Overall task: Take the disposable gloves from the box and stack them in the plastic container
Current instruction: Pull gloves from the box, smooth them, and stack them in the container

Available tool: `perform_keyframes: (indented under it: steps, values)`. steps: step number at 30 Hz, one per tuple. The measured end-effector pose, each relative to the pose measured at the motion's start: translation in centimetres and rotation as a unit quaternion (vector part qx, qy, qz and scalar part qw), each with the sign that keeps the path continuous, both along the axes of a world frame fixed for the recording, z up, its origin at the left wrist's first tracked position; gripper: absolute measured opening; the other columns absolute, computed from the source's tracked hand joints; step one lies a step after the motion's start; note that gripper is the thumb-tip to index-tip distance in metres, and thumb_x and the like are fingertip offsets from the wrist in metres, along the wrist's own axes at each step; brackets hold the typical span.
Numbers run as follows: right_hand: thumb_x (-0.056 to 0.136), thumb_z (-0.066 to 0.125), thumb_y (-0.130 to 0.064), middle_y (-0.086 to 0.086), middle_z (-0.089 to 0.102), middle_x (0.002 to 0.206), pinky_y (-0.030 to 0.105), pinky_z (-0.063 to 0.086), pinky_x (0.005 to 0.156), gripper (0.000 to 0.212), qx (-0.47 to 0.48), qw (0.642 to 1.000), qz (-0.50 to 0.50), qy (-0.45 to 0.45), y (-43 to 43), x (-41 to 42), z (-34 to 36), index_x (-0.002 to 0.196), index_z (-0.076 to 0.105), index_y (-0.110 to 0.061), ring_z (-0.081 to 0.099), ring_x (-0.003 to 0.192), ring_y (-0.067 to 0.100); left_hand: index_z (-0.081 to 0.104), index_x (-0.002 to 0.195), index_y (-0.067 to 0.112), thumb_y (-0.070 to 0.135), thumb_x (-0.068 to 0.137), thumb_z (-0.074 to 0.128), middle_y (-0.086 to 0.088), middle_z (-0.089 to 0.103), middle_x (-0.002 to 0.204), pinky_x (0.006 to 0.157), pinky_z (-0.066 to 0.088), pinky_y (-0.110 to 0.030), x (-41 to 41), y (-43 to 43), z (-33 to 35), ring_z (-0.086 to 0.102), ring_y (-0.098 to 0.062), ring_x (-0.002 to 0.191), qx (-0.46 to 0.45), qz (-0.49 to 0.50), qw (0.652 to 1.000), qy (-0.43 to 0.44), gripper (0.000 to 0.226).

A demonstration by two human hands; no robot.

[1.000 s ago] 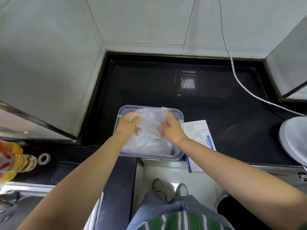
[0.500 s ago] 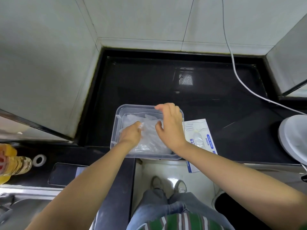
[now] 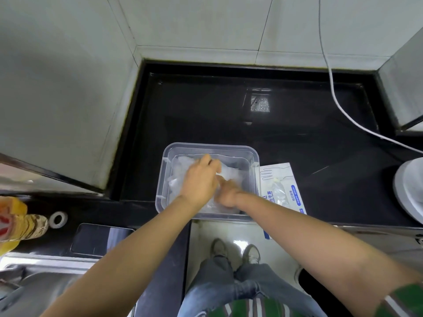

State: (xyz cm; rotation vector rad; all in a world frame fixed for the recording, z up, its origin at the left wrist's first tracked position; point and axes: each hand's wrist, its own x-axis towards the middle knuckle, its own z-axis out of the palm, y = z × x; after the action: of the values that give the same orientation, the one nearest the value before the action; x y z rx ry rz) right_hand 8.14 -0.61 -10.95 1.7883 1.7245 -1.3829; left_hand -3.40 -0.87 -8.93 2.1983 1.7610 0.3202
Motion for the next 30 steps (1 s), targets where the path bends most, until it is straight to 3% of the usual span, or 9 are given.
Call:
perform_keyframes:
  steps: [4, 6, 12, 16, 18, 21, 24, 27, 30]
  values:
    - [0.097, 0.044, -0.01, 0.012, 0.029, 0.153, 0.028, 0.048, 0.055, 0.075, -0.018, 1.0, -0.021, 0.007, 0.0, 0.8, -0.2, 0.157, 0.006, -0.033, 0.057, 0.098, 0.027, 0.036, 0.14, 0.013, 0.018, 0.094, 0.054, -0.016, 0.053, 0.127, 0.081, 0.047, -0.035, 0.0, 0.3, -1.6, 0.058, -0.032, 0.109, -0.359, 0.063, 0.931, 0.034, 0.049]
    - [0.097, 0.045, -0.007, 0.012, 0.016, 0.158, 0.027, 0.046, 0.053, 0.081, -0.023, 0.999, -0.045, -0.004, -0.2, 1.2, -0.2, 0.157, -0.003, -0.032, 0.057, 0.11, 0.032, 0.019, 0.149, 0.02, 0.019, 0.093, 0.058, -0.018, 0.04, 0.138, 0.078, 0.048, -0.034, -1.1, 0.0, -2.6, 0.056, -0.032, 0.109, -0.406, 0.098, 0.908, 0.035, 0.068]
    - [0.097, 0.047, -0.012, 0.011, -0.005, 0.164, 0.031, 0.05, 0.074, 0.088, -0.028, 0.995, -0.085, -0.049, -0.5, 0.9, 0.4, 0.155, -0.018, -0.023, 0.054, 0.123, 0.033, 0.02, 0.141, 0.035, 0.022, 0.088, 0.066, -0.013, 0.035, 0.13, 0.056, 0.045, -0.028, -1.6, -0.2, -3.0, 0.057, -0.023, 0.08, -0.417, 0.092, 0.904, -0.006, 0.071]
    - [0.098, 0.051, -0.023, 0.012, 0.043, 0.147, 0.032, 0.048, 0.095, 0.056, 0.05, 0.998, -0.028, 0.021, 0.3, 1.2, 2.1, 0.15, 0.033, -0.011, 0.055, 0.121, 0.026, 0.047, 0.134, 0.026, 0.024, 0.094, 0.054, -0.008, 0.055, 0.12, 0.074, 0.052, -0.034, -1.5, -0.4, -2.1, 0.061, -0.024, 0.09, -0.346, 0.112, 0.931, 0.007, 0.041]
    - [0.098, 0.054, -0.014, 0.007, 0.066, 0.115, 0.032, 0.051, 0.089, 0.031, 0.135, 0.974, -0.086, 0.158, 0.8, 2.0, 3.8, 0.128, 0.06, -0.013, 0.064, 0.094, 0.019, 0.06, 0.123, 0.021, 0.022, 0.096, 0.051, -0.006, 0.061, 0.119, 0.08, 0.05, -0.032, -1.1, -0.3, -1.2, 0.061, -0.025, 0.101, -0.276, 0.132, 0.952, 0.013, 0.029]
    - [0.092, 0.054, -0.006, -0.012, 0.065, 0.071, 0.031, 0.053, 0.071, 0.022, 0.291, 0.907, -0.184, 0.242, 2.0, 4.8, 6.6, 0.089, 0.073, -0.017, 0.06, 0.065, 0.011, 0.064, 0.087, 0.014, 0.015, 0.095, 0.046, -0.009, 0.066, 0.088, 0.062, 0.041, -0.03, 0.9, -0.1, 0.9, 0.058, -0.025, 0.079, -0.173, 0.137, 0.975, -0.007, 0.02]
    - [0.09, 0.052, -0.012, -0.006, 0.067, 0.073, 0.036, 0.055, 0.072, 0.022, 0.34, 0.89, -0.241, 0.187, 2.9, 8.8, 7.2, 0.076, 0.067, -0.023, 0.065, 0.072, 0.018, 0.06, 0.078, 0.013, 0.016, 0.096, 0.047, -0.005, 0.057, 0.071, 0.064, 0.047, -0.035, 3.9, 0.4, 3.2, 0.058, -0.028, 0.073, -0.118, 0.126, 0.981, -0.083, 0.023]
    - [0.091, 0.05, -0.016, 0.002, 0.071, 0.088, 0.038, 0.055, 0.075, 0.023, 0.28, 0.931, -0.222, 0.076, 2.1, 13.3, 5.8, 0.076, 0.066, -0.023, 0.067, 0.083, 0.024, 0.065, 0.085, 0.013, 0.019, 0.096, 0.049, -0.004, 0.064, 0.078, 0.068, 0.047, -0.035, 7.8, 0.7, 5.0, 0.059, -0.025, 0.077, -0.105, 0.088, 0.981, -0.139, 0.02]
    - [0.093, 0.049, -0.02, 0.005, 0.069, 0.103, 0.033, 0.052, 0.076, 0.021, 0.188, 0.976, -0.092, -0.052, -0.4, 15.5, 4.0, 0.099, 0.069, -0.014, 0.065, 0.094, 0.026, 0.066, 0.092, 0.014, 0.018, 0.094, 0.049, -0.004, 0.069, 0.085, 0.073, 0.05, -0.036, 11.3, 0.0, 5.5, 0.063, -0.027, 0.084, -0.133, 0.03, 0.976, -0.172, 0.017]
